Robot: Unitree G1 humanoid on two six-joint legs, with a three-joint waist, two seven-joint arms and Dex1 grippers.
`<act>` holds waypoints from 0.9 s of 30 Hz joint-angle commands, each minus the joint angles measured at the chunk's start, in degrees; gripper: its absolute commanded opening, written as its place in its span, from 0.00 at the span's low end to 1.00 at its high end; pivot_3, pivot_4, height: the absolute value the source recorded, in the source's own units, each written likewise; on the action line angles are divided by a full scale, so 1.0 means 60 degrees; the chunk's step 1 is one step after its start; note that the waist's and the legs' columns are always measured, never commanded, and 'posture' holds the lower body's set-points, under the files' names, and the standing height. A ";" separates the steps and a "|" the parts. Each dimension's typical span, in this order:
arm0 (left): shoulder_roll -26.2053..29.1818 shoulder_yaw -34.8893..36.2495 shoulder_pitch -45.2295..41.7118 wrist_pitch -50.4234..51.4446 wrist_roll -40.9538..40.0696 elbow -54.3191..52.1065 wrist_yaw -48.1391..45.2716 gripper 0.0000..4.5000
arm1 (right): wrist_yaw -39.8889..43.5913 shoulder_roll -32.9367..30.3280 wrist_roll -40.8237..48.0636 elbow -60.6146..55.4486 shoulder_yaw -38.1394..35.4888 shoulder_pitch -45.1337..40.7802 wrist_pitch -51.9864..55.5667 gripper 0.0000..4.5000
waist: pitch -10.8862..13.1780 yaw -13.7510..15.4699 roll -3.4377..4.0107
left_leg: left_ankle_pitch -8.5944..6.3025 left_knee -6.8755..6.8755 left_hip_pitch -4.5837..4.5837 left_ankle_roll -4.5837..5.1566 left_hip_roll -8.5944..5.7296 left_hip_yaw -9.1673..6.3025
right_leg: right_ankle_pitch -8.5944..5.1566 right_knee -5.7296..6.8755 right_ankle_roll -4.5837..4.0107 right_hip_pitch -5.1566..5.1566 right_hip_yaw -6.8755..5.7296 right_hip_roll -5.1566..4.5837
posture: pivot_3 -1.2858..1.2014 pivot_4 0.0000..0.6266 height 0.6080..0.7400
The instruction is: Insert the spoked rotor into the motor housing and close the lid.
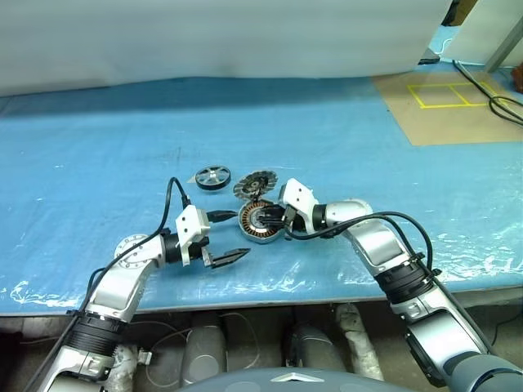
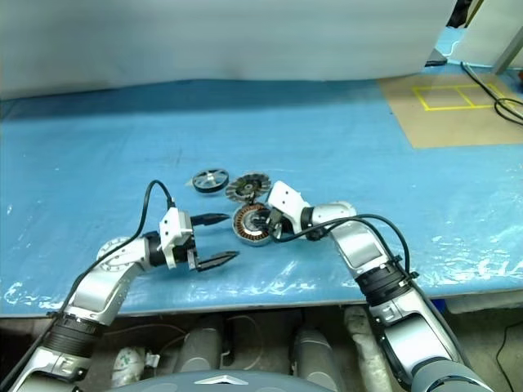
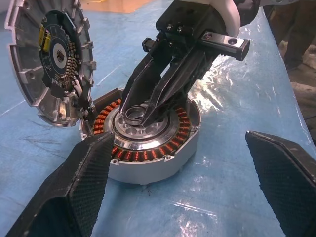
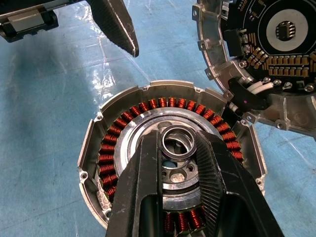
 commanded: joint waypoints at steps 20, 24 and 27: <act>0.0025 0.0022 -0.0012 0.0176 -0.0031 -0.0321 0.0108 1.00 | 0.0509 0.0233 0.1062 -0.0424 -0.0987 -0.0422 0.0681 0.44 | 0.0000 -0.0012 0.0000 | 0.0000 0.0007 -0.0019 0.0001 0.0002 0.0000 | 0.0000 0.0002 -0.0001 -0.0020 0.0002 0.0001 | 0.52 0.24 1.00; 0.0008 0.0006 -0.0008 0.0163 -0.0020 -0.0302 0.0109 1.00 | 0.0686 0.0195 0.0948 -0.0355 -0.0767 -0.0222 0.0394 0.12 | 0.0000 -0.0003 0.0000 | 0.0000 0.0007 -0.0020 0.0001 0.0003 0.0000 | 0.0000 0.0006 -0.0001 -0.0022 0.0002 0.0002 | 0.52 0.24 1.00; 0.0005 0.0013 0.0012 0.0124 -0.0019 -0.0254 0.0093 1.00 | 0.0772 0.0185 0.0766 -0.0303 -0.0528 -0.0091 0.0218 0.01 | 0.0000 -0.0003 0.0000 | 0.0000 0.0007 -0.0036 0.0000 0.0002 0.0000 | 0.0000 0.0005 -0.0001 -0.0035 0.0001 0.0001 | 0.52 0.24 1.00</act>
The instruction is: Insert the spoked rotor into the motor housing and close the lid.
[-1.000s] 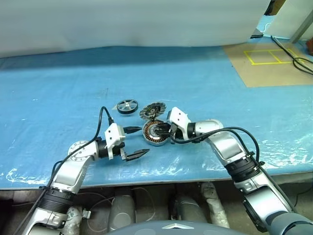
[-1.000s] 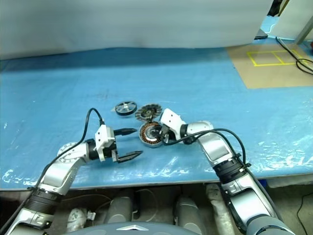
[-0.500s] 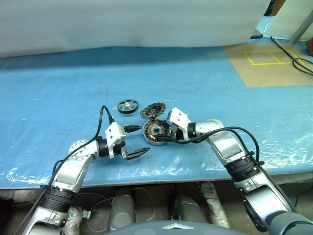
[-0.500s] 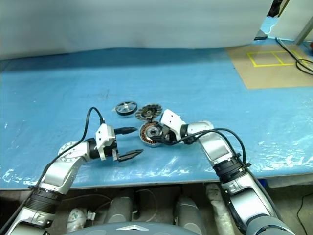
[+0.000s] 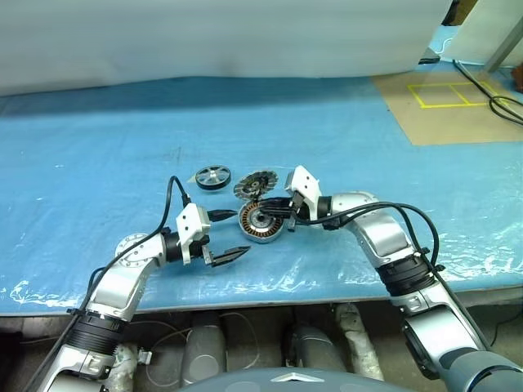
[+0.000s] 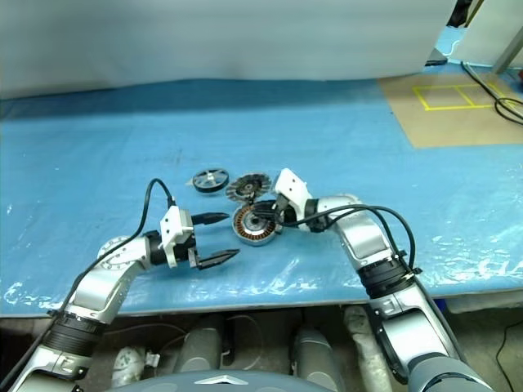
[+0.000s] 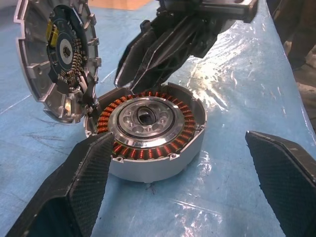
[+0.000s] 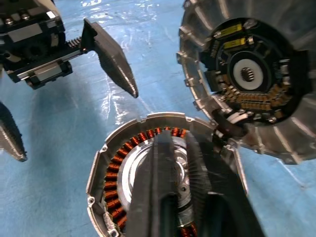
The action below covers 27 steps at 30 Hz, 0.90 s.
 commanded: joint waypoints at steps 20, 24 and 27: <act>0.0088 0.0238 -0.0276 -0.0055 -0.0234 -0.0141 -0.0073 1.00 | -0.0874 0.0509 -0.0885 0.1169 0.0254 -0.0184 -0.0822 0.01 | 0.0000 -0.0143 0.0000 | 0.0000 0.0026 -0.0009 0.0000 0.0003 0.0000 | 0.0002 0.0028 -0.0002 -0.0016 0.0001 -0.0001 | 0.52 0.24 1.00; 0.0105 0.0274 -0.0387 -0.0136 -0.0222 0.0145 -0.0221 1.00 | -0.0678 0.0754 0.0015 0.0663 -0.0112 -0.0109 0.0168 0.01 | 0.0000 -0.0158 0.0000 | 0.0000 0.0030 -0.0010 0.0000 0.0002 -0.0001 | 0.0002 0.0025 -0.0002 -0.0011 0.0002 -0.0002 | 0.52 0.24 1.00; 0.0085 0.0311 -0.0454 -0.0280 -0.0167 0.0407 -0.0313 1.00 | -0.0868 0.0931 0.0284 0.0512 -0.0361 -0.0176 0.0685 0.01 | 0.0000 -0.0178 0.0000 | 0.0000 0.0029 -0.0019 0.0001 0.0003 -0.0001 | 0.0001 0.0023 -0.0002 -0.0021 0.0001 0.0000 | 0.52 0.24 1.00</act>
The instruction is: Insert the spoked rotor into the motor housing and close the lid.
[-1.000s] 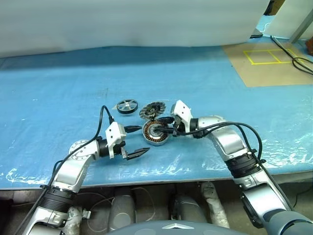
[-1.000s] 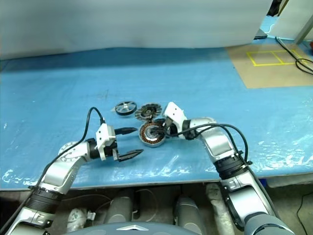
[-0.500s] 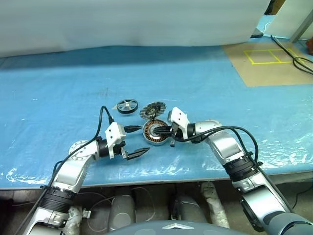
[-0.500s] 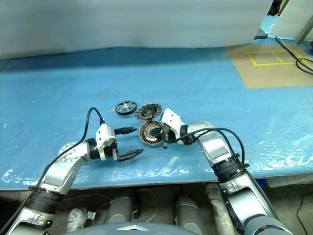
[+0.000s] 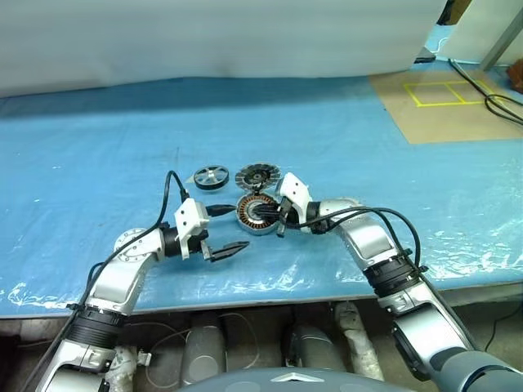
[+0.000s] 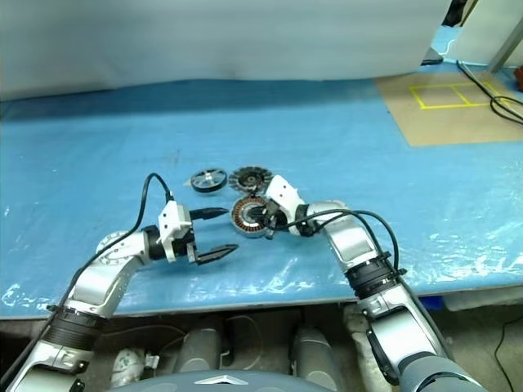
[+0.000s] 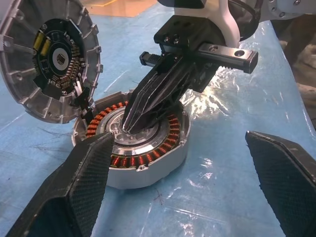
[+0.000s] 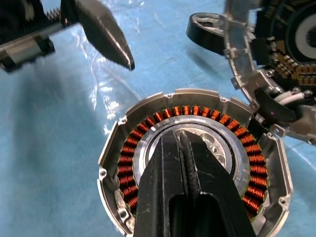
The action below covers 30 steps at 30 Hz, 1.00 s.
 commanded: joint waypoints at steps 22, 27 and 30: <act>-0.0046 0.0096 -0.0169 -0.1099 0.0085 0.1054 -0.0425 1.00 | -0.0667 0.0087 -0.0915 0.0209 0.0484 0.0021 -0.0830 0.01 | 0.0000 -0.0021 0.0000 | 0.0001 0.0001 -0.0046 -0.0002 0.0001 -0.0001 | 0.0002 0.0002 0.0003 -0.0040 -0.0005 0.0000 | 0.52 0.24 1.00; -0.0078 0.0097 -0.0162 -0.1137 0.0082 0.1085 -0.0427 1.00 | -0.0684 0.0129 -0.1098 0.0778 0.0604 0.0093 -0.1059 0.01 | -0.0002 -0.0018 -0.0002 | 0.0000 0.0001 -0.0017 -0.0002 0.0000 -0.0002 | 0.0001 0.0002 0.0001 -0.0014 -0.0005 -0.0002 | 0.52 0.24 1.00; -0.0086 0.0098 -0.0177 -0.1181 0.0106 0.1147 -0.0429 1.00 | -0.0481 0.0293 -0.0524 0.0448 0.0360 0.0200 -0.0143 0.01 | -0.0003 -0.0015 -0.0003 | 0.0000 0.0001 0.0010 -0.0001 -0.0001 -0.0002 | 0.0001 0.0000 0.0001 0.0016 -0.0004 -0.0006 | 0.52 0.24 1.00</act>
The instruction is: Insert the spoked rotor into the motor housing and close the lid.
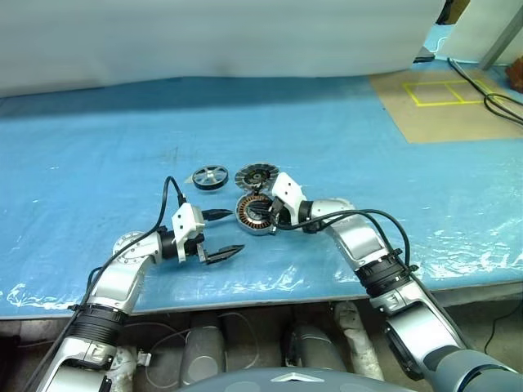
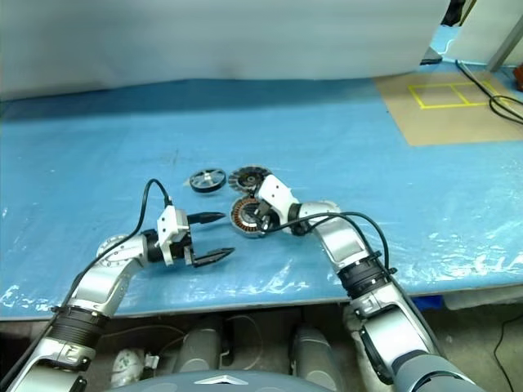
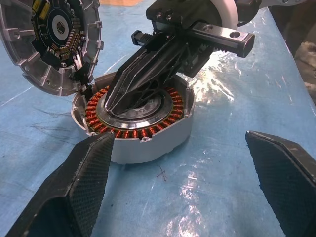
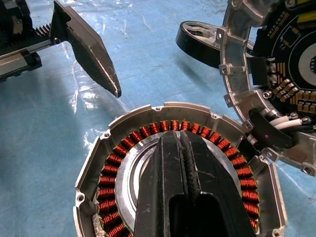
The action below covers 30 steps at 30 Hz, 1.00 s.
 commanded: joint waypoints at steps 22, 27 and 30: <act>0.0345 0.1549 -0.1073 0.0164 -0.0672 0.1069 0.0239 1.00 | 0.0214 -0.0328 0.2498 -0.1993 -0.1748 0.0204 0.3104 0.01 | 0.0000 0.0049 0.0000 | 0.0002 -0.0003 -0.0099 -0.0003 0.0004 -0.0002 | 0.0026 0.0005 0.0039 -0.0082 -0.0029 0.0006 | 0.52 0.24 1.00; 0.1120 0.2117 -0.2109 0.0327 -0.0839 0.2165 -0.0358 1.00 | -0.0149 -0.0757 0.2521 -0.2391 -0.1980 0.0649 0.3232 0.01 | 0.0000 0.0093 0.0000 | 0.0003 0.0005 -0.0104 -0.0003 0.0001 -0.0008 | 0.0027 0.0007 0.0042 -0.0081 -0.0034 0.0003 | 0.52 0.24 1.00; 0.1234 0.2150 -0.3037 0.0291 -0.0635 0.2801 -0.0258 1.00 | -0.0415 -0.0890 0.2392 -0.2284 -0.2061 0.0795 0.3150 0.01 | 0.0000 0.0121 0.0000 | 0.0003 0.0019 -0.0103 -0.0003 0.0003 -0.0008 | 0.0026 0.0007 0.0040 -0.0079 -0.0032 0.0003 | 0.52 0.24 1.00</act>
